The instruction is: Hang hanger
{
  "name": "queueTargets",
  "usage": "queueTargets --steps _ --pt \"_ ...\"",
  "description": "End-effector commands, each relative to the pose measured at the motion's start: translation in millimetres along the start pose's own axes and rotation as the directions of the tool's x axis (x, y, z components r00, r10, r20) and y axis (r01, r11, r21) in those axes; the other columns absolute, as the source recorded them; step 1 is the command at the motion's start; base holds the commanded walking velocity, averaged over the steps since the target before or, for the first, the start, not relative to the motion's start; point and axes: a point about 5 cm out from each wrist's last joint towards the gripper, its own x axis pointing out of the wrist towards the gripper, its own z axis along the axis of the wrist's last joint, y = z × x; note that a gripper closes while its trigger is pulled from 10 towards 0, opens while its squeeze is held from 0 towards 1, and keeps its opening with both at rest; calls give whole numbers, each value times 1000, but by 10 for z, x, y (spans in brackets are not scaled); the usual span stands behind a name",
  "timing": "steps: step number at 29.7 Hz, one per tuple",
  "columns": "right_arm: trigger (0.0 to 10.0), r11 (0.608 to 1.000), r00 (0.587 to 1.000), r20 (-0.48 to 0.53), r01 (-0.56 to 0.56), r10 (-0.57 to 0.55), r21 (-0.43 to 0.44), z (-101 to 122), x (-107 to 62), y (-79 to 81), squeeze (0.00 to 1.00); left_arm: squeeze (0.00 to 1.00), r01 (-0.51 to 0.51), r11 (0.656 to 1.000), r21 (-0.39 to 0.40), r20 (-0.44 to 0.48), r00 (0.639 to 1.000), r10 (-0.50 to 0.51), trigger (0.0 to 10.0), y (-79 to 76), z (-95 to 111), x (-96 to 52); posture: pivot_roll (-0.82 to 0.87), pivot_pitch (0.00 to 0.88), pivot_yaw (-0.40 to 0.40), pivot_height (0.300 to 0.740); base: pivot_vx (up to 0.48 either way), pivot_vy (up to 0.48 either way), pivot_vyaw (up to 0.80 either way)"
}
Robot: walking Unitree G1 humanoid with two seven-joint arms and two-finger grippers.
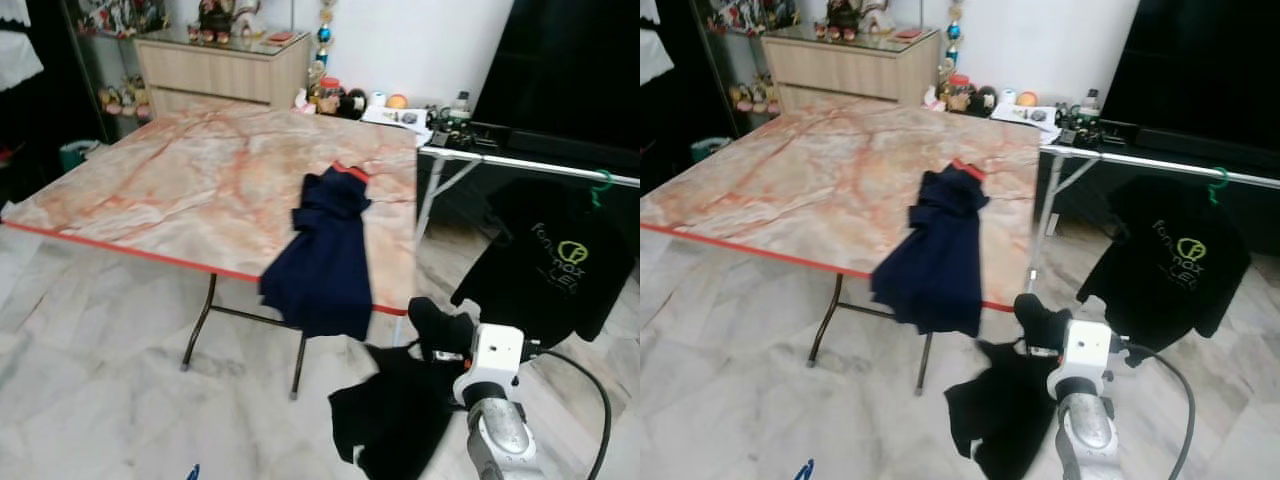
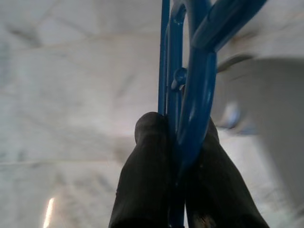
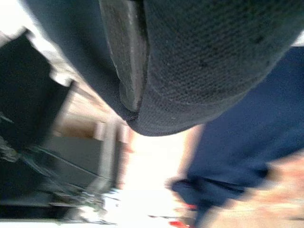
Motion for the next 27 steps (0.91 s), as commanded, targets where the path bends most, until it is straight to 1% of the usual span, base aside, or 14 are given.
queueTargets --steps 1,5,7,12,15,17,22,27 --pt "10000 1000 998 54 18 -17 -19 121 24 -84 0 0 11 1000 -4 6 1000 -11 10000 -45 19 7 185 0 -72 740 0 472 0" --pt "10000 1000 998 61 18 -17 -20 139 31 -83 0 0 6 1000 3 6 1000 -6 10000 -43 17 7 185 0 -72 740 0 405 0" --pt "10000 1000 998 68 20 -19 -19 157 37 -83 0 0 0 1000 18 5 1000 0 10000 -36 19 7 184 0 -71 740 0 0 0" --pt "10000 1000 995 102 19 -17 -22 239 72 -78 0 0 11 1000 12 21 1000 -11 10000 -47 27 6 184 0 -71 740 0 0 0" --pt "10000 1000 991 130 19 -16 -18 300 89 -71 0 0 4 1000 16 9 1000 -4 10000 -44 17 6 184 0 -71 740 0 0 0" --pt "10000 1000 990 139 16 -13 -19 338 103 -60 0 0 12 1000 3 12 1000 -12 10000 -58 17 7 184 0 -71 740 0 0 0" --pt "10000 1000 987 158 9 -4 -26 397 124 -38 0 0 19 1000 14 12 1000 -19 10000 -88 19 10 184 0 -71 740 0 0 0" --pt "10000 999 982 187 3 4 -34 492 169 -5 0 0 27 999 18 14 1000 -28 10000 -107 25 12 182 0 -69 740 325 0 0"
